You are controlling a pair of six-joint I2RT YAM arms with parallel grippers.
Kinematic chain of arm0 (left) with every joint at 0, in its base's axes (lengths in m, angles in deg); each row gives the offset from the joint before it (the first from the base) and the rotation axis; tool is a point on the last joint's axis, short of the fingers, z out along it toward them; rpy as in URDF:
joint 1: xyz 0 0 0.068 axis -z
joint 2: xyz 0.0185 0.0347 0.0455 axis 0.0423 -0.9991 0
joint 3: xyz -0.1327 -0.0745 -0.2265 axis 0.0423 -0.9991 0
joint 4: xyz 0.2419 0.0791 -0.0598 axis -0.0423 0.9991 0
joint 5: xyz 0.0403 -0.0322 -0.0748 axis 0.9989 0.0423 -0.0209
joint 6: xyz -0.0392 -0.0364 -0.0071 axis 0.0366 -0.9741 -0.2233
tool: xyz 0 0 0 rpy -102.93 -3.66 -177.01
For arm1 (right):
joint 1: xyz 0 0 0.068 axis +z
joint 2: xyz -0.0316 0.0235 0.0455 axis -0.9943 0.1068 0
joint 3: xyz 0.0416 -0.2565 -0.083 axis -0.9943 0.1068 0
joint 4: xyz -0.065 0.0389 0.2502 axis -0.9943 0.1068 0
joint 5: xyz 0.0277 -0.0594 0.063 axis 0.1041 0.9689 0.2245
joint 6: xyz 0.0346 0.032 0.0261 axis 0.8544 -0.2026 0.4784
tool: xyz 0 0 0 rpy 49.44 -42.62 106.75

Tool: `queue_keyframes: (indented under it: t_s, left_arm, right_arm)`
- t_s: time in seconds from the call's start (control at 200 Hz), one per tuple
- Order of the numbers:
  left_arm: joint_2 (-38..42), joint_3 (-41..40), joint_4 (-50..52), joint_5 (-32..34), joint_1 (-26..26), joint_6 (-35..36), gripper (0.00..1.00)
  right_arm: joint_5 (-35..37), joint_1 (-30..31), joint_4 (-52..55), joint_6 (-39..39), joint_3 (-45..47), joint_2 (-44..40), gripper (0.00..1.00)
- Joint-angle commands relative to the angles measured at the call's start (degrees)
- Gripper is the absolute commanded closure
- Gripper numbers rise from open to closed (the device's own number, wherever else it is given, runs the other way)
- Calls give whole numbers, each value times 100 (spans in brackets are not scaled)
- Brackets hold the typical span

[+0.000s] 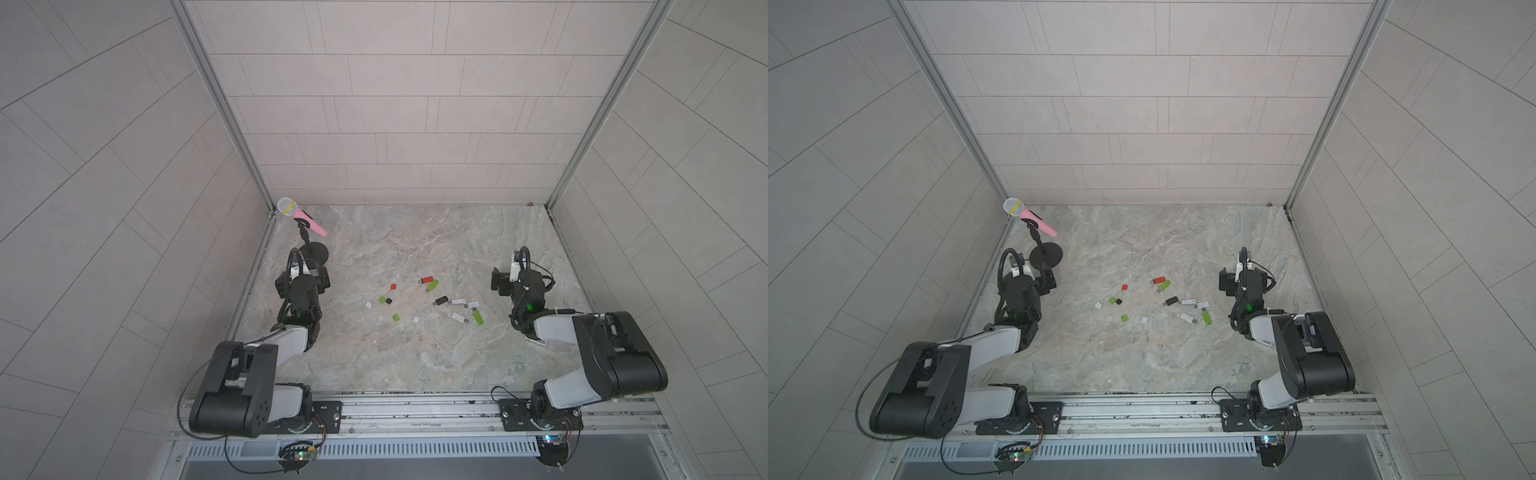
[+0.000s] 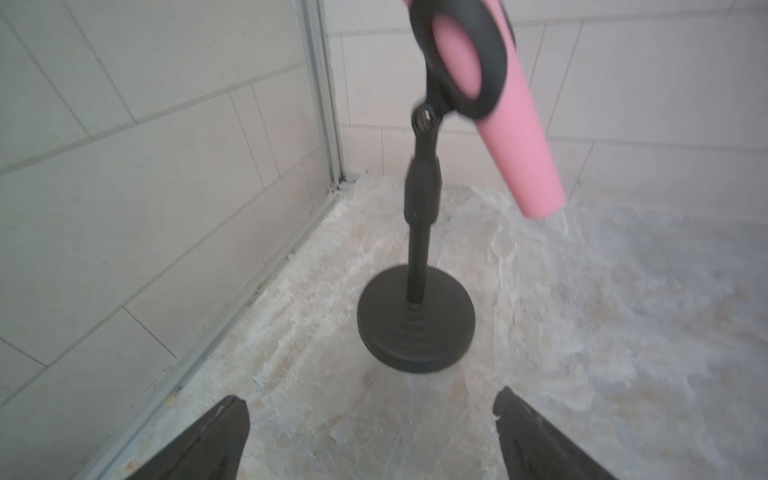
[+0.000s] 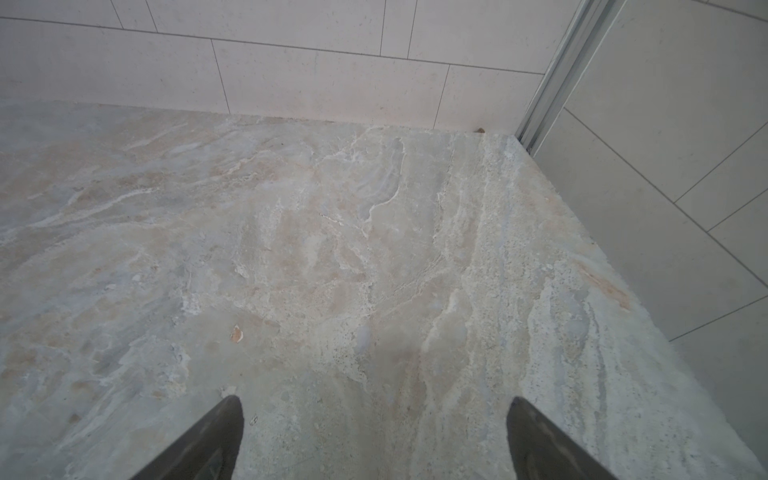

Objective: Close the usb drive cover
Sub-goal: Pick up the cover from the center of the board.

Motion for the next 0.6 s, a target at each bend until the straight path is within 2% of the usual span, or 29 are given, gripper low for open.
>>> queue_keyframes:
  t_s: [0.0, 0.1, 0.125, 0.195, 0.285, 0.385, 0.445, 0.525, 0.595]
  left_arm:
    - [857, 489, 1397, 390, -15, -451, 0]
    - [1424, 1044, 2611, 511, -10, -1282, 0]
    - [1512, 1197, 2923, 457, -15, -1493, 0]
    - [1652, 1488, 3434, -120, -10, -1446, 0]
    - [1781, 1660, 3888, -1316, -14, -1134, 0]
    - [1950, 1625, 4200, -2200, -11, -1629, 0]
    - [2064, 1571, 4318, -2568, -23, -1886, 0]
    - [2106, 1463, 4309, -3280, -21, -2103, 0]
    - [2005, 1389, 4379, -3737, -27, -2381, 0]
  right_arm:
    - [360, 17, 2377, 638, -941, -621, 0]
    - [627, 10, 3971, 1969, -1773, -879, 0]
    - [445, -28, 4300, 2113, -1945, -940, 0]
    - [-560, -132, 4646, 1896, -2190, -1077, 0]
    - [-1836, -213, 4699, 1935, -2235, -1222, 0]
    - [-2894, -222, 4790, 1896, -2238, -1309, 0]
    - [-3558, -205, 4972, 1699, -2298, -1260, 6]
    - [-3920, -79, 5697, 1348, -2627, -1050, 15]
    - [-3800, 203, 6557, 783, -3061, -772, 21]
